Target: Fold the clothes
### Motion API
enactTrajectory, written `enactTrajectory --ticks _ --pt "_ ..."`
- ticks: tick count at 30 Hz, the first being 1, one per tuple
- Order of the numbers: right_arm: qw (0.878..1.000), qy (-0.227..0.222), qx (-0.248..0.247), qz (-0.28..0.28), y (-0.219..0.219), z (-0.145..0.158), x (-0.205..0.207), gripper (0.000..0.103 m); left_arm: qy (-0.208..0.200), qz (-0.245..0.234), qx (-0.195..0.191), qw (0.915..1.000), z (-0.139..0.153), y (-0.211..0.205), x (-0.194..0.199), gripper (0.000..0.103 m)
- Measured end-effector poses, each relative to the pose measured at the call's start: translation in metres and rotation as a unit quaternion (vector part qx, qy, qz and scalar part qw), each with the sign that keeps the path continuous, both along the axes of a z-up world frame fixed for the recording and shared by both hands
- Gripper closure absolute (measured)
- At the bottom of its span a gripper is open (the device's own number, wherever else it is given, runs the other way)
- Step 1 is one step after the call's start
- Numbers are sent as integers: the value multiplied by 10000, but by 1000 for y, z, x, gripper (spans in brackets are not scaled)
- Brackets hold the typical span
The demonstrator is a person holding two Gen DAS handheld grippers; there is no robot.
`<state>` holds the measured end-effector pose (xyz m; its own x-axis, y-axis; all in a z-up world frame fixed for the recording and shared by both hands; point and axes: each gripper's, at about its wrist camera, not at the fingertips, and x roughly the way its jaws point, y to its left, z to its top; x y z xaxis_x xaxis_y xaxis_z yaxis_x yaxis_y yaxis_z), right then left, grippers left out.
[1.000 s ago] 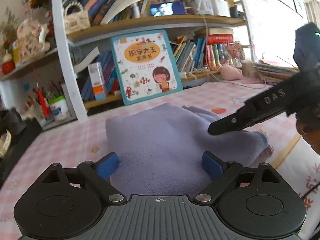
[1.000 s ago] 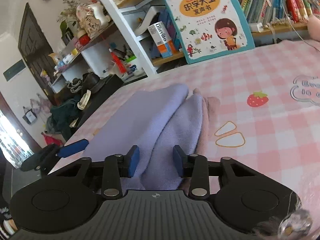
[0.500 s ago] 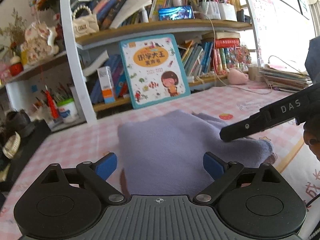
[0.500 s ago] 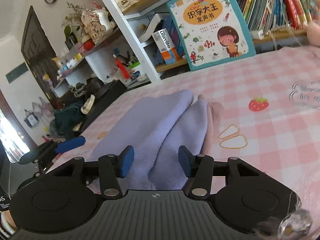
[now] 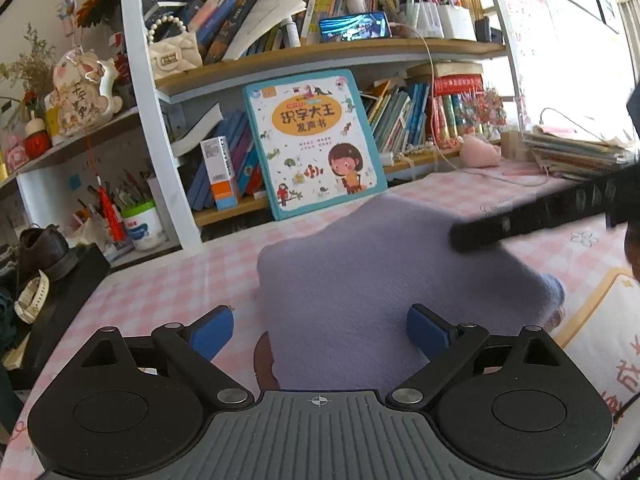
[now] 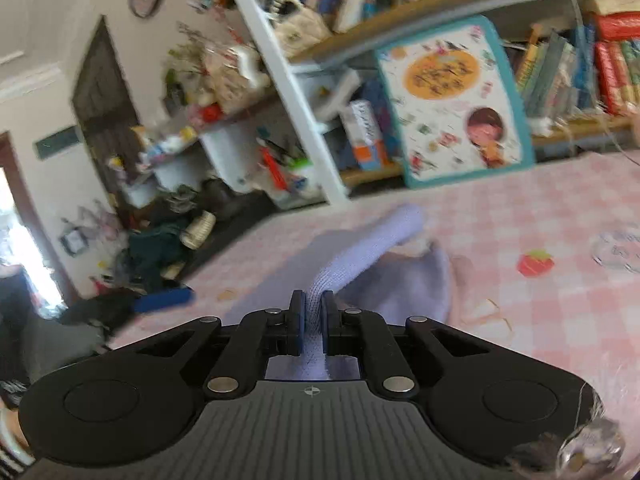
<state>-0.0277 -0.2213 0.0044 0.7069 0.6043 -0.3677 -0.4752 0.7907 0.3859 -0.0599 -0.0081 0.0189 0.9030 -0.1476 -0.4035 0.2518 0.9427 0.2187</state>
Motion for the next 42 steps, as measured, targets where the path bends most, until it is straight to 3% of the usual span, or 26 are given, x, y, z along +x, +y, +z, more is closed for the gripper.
enactTrajectory --ticks 2,6,7,8,10,15,19,24,28,30,34,36,37,38,39,42 --pt "9992 248 -288 -156 3 -15 7 96 32 5 18 10000 -1 0 1 7" --pt "9992 265 -208 -215 1 -16 6 93 116 36 -56 9999 -1 4 4 7" --pt "9990 222 -281 -253 1 -13 4 85 141 50 -123 9998 0 6 4 7" --pt "9988 178 -353 -291 1 -9 1 68 167 58 -193 9997 1 8 5 7" --pt "9994 196 -88 -284 -8 -6 -1 51 228 53 -336 9992 4 13 6 6" --pt "9971 598 368 -299 -33 -6 -3 47 568 113 -1001 9933 9 34 13 5" --pt "9932 1031 470 -271 -47 -15 -1 40 1036 28 -1816 9779 6 55 25 5" --pt "9844 1647 569 -237 -56 -18 18 38 1661 29 -2229 9606 -7 71 51 5" --pt "9794 1965 423 -204 -54 -18 33 37 2071 -92 -2853 9358 -17 82 72 5" --pt "9787 2008 384 -170 -52 -17 37 37 2221 -91 -3085 9249 -22 85 81 5" --pt "9788 2037 223 -32 -43 -16 46 40 2372 -187 -3314 9130 -31 82 90 6" --pt "9791 2028 160 37 -38 -17 49 46 2342 -277 -3329 9130 -33 77 91 11" --pt "9781 2072 154 105 -35 -18 51 61 2317 -300 -3317 9140 -32 75 91 21" --pt "9790 2034 107 60 -32 -18 52 67 2270 -298 -3292 9161 -30 73 90 25" --pt "9823 1872 -37 45 -28 -16 50 71 2185 -291 -3185 9219 -27 70 89 27" --pt "9913 1200 -544 66 -14 -7 37 83 1753 -294 -2509 9515 -15 54 78 33"
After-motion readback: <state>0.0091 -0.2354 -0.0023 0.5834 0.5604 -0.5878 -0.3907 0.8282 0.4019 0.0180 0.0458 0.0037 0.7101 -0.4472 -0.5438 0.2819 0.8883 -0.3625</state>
